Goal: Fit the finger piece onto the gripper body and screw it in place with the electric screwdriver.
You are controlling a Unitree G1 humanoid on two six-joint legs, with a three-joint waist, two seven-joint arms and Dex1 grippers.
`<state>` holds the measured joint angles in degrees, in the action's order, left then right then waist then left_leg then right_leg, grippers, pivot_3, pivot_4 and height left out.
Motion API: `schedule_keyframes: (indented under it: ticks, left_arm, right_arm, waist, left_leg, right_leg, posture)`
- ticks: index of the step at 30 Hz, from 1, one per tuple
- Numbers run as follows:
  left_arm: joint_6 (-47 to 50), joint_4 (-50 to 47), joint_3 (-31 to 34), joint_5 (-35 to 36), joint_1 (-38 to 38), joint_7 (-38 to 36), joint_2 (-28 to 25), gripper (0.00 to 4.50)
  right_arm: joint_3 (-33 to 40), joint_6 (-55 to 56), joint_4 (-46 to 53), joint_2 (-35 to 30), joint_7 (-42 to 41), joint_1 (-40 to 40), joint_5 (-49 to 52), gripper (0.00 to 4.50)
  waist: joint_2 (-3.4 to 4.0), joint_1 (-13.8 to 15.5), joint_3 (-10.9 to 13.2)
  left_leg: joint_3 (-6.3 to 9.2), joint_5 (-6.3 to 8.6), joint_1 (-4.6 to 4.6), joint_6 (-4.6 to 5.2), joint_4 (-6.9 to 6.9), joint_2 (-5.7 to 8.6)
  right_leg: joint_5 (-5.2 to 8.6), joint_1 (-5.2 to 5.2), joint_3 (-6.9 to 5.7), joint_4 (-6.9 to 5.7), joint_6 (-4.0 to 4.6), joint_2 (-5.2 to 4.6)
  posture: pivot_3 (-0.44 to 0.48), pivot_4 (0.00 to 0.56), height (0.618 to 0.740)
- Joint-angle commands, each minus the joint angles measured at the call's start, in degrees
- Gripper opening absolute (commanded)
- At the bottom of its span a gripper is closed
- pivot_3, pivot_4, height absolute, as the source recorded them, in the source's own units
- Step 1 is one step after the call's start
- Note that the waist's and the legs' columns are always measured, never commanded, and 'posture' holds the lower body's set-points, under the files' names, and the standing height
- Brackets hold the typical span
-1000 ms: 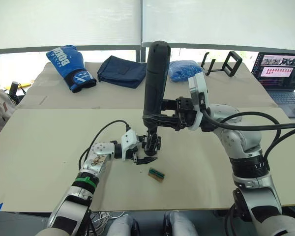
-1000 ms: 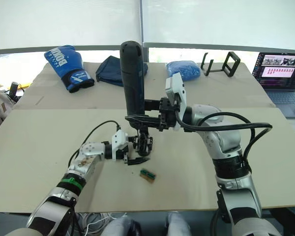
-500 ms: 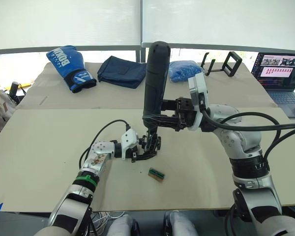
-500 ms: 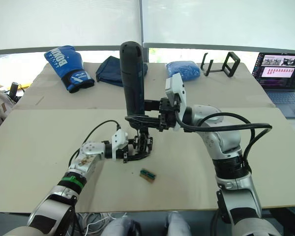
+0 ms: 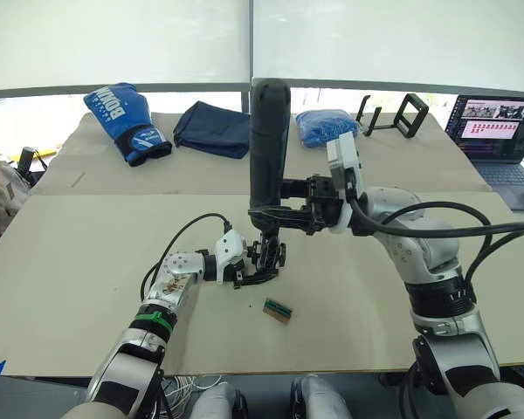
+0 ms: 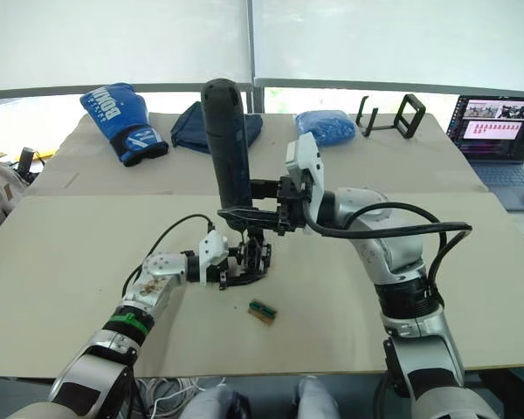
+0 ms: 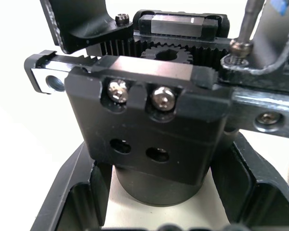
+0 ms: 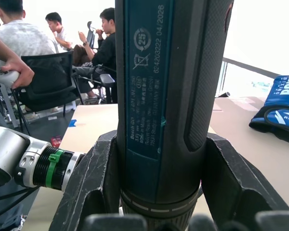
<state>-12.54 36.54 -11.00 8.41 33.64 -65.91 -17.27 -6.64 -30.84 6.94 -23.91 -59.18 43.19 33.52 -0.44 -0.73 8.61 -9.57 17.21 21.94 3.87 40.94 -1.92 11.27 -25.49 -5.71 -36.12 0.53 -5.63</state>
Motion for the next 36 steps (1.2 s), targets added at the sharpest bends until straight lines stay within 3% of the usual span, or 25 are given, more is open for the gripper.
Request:
schedule_keyframes:
  ticks: [1,36]
  left_arm:
    - [0.5,0.8,-0.6,-1.2,-1.0,0.2,0.2,2.40]
    - [1.6,0.7,-0.8,-1.4,-1.9,-0.1,0.3,2.40]
  right_arm:
    - [-2.4,-2.2,-0.1,-0.6,0.2,-2.1,-1.4,1.93]
    - [-4.8,-1.3,-1.3,0.1,1.8,-4.7,-3.7,1.93]
  waist:
    - [0.00,0.0,0.0]
    - [-0.27,-0.1,-1.1]
  left_leg:
    - [0.02,0.00,-0.07,0.00,-0.01,0.00]
    - [0.12,0.12,-0.51,0.13,-0.23,-0.02]
  right_leg:
    - [0.00,0.07,-0.02,0.02,0.00,-0.01]
    - [0.03,0.38,-0.13,0.10,0.03,-0.65]
  posture:
    - [0.000,0.150,0.740]
    - [0.000,0.150,0.740]
